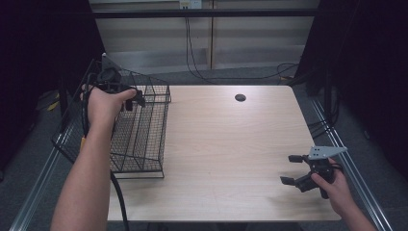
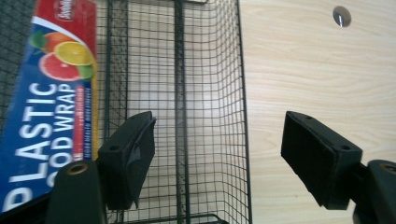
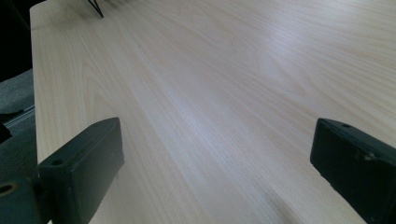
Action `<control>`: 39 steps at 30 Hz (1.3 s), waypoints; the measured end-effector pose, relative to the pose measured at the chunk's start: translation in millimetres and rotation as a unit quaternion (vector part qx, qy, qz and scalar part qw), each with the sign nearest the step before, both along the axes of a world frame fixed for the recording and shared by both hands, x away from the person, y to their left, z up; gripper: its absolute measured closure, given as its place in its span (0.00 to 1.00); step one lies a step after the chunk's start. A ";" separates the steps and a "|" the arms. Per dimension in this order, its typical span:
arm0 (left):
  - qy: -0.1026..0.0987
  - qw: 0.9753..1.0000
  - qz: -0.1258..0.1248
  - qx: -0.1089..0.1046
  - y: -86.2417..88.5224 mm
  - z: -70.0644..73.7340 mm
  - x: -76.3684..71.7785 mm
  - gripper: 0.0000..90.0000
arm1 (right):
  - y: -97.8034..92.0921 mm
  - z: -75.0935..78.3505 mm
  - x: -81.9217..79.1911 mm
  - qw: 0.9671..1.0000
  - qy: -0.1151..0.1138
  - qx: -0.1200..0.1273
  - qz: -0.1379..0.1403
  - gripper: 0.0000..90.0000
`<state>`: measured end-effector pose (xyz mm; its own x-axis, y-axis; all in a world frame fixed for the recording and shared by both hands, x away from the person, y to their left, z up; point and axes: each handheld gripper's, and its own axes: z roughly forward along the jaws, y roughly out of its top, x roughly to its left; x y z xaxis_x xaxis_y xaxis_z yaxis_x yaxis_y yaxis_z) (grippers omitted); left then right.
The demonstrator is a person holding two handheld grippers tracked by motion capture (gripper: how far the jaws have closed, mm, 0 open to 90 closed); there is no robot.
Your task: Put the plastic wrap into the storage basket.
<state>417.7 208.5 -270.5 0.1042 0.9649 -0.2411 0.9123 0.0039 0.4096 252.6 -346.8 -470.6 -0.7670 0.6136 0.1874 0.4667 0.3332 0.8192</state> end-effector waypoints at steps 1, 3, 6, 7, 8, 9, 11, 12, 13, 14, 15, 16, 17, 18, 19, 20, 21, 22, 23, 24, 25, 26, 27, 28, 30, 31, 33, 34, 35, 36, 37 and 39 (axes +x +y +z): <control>-0.002 1.000 -0.003 -0.004 -2.2 -0.7 -0.7 0.29 | 0.5 0.0 0.1 1.000 0.000 0.000 -0.001 0.03; -0.008 1.000 -0.014 -0.013 -8.7 -3.5 -2.2 0.27 | 1.2 0.0 0.6 1.000 0.001 0.000 0.002 0.03; -0.010 0.999 -0.021 -0.022 -15.1 -6.3 -3.3 0.26 | 1.6 0.3 0.7 1.000 -0.001 -0.002 0.004 0.03; -0.010 0.999 -0.021 -0.022 -15.1 -6.3 -3.3 0.26 | 1.4 0.4 1.1 1.000 -0.003 -0.002 0.004 0.03; -0.009 0.999 -0.023 -0.024 -17.1 -7.3 -3.7 0.26 | 1.4 0.4 1.1 1.000 -0.003 -0.002 0.004 0.03; -0.010 0.999 -0.026 -0.023 -18.7 -8.2 -3.7 0.25 | 1.3 0.5 1.1 1.000 -0.003 -0.002 0.003 0.03; -0.012 0.999 -0.033 -0.025 -23.7 -9.8 -4.7 0.25 | 1.1 0.5 1.4 1.000 -0.003 -0.002 0.004 0.03; -0.012 0.999 -0.033 -0.025 -23.7 -9.8 -4.7 0.25 | 1.1 0.5 1.4 1.000 -0.003 -0.002 0.004 0.03; -0.012 0.999 -0.040 -0.027 -26.6 -11.0 -5.3 0.25 | 1.4 0.6 1.4 1.000 0.000 0.000 0.004 0.03; -0.012 0.999 -0.040 -0.027 -26.6 -11.0 -5.3 0.24 | 1.7 0.7 1.2 1.000 0.003 0.000 0.005 0.03; -0.013 0.999 -0.041 -0.029 -30.1 -12.3 -6.0 0.24 | 1.9 0.6 1.5 1.000 0.001 0.000 0.005 0.03; -0.013 0.999 -0.041 -0.029 -30.1 -12.3 -6.0 0.24 | 1.9 0.6 1.5 1.000 0.001 0.000 0.005 0.03; -0.012 0.999 -0.045 -0.028 -31.5 -12.8 -6.5 0.24 | 2.1 0.3 1.7 1.000 -0.002 -0.001 0.004 0.03; -0.014 0.998 -0.052 -0.029 -34.6 -14.8 -7.4 0.23 | 2.4 0.4 1.8 1.000 -0.002 -0.002 0.006 0.03; -0.017 0.998 -0.052 -0.031 -36.4 -15.8 -8.1 0.23 | 2.4 0.4 1.8 1.000 -0.002 -0.002 0.006 0.03; -0.017 0.998 -0.052 -0.031 -36.4 -15.8 -8.1 0.23 | 2.4 0.4 1.8 1.000 -0.002 -0.002 0.006 0.03; -0.014 0.998 -0.061 -0.030 -39.9 -18.1 -9.3 0.23 | 2.1 0.4 1.9 1.000 -0.001 0.000 0.007 0.03; -0.017 0.997 -0.063 -0.030 -41.8 -19.2 -9.9 0.22 | 2.3 0.3 1.8 1.000 -0.001 -0.001 0.006 0.03; -0.016 0.997 -0.066 -0.031 -43.4 -20.3 -10.4 0.22 | 2.4 0.3 1.8 1.000 -0.002 -0.001 0.005 0.03; -0.016 0.997 -0.066 -0.031 -43.4 -20.3 -10.4 0.22 | 2.4 0.3 1.8 1.000 -0.002 -0.001 0.005 0.03; -0.016 0.997 -0.072 -0.035 -47.0 -22.5 -11.6 0.22 | 2.5 0.2 1.8 1.000 -0.002 -0.001 0.005 0.03; -0.016 0.997 -0.072 -0.035 -47.0 -22.5 -11.6 0.22 | 2.5 0.2 1.8 1.000 -0.002 -0.001 0.005 0.03; -0.019 0.996 -0.080 -0.033 -50.4 -24.9 -12.2 0.21 | 2.5 0.2 1.9 1.000 -0.002 -0.001 0.006 0.03; -0.019 0.996 -0.080 -0.033 -50.4 -24.9 -12.2 0.21 | 2.5 0.2 1.9 1.000 -0.002 -0.001 0.006 0.03; -0.021 0.995 -0.088 -0.037 -56.6 -27.9 -13.7 0.20 | 2.7 0.2 1.9 1.000 -0.003 -0.001 0.006 0.03; -0.022 0.995 -0.092 -0.036 -58.5 -29.1 -14.0 0.20 | 2.6 0.2 1.9 1.000 -0.003 -0.001 0.006 0.03; -0.025 0.994 -0.096 -0.042 -63.5 -31.7 -15.7 0.20 | 2.6 0.1 1.9 1.000 -0.001 -0.001 0.006 0.03; -0.025 0.994 -0.096 -0.042 -63.5 -31.7 -15.7 0.20 | 2.6 0.1 1.9 1.000 -0.001 -0.001 0.006 0.03; -0.026 0.993 -0.106 -0.039 -68.2 -35.0 -17.7 0.19 | 2.3 0.1 1.7 1.000 0.000 -0.002 0.006 0.03; -0.029 0.993 -0.109 -0.040 -70.6 -36.7 -18.8 0.18 | 2.2 0.1 1.7 1.000 0.000 -0.002 0.006 0.03; -0.030 0.992 -0.114 -0.042 -72.7 -38.4 -19.7 0.18 | 2.0 0.2 1.7 1.000 0.000 -0.002 0.006 0.03; -0.031 0.991 -0.119 -0.044 -77.1 -41.7 -21.3 0.18 | 1.8 0.1 1.8 1.000 0.000 -0.001 0.006 0.03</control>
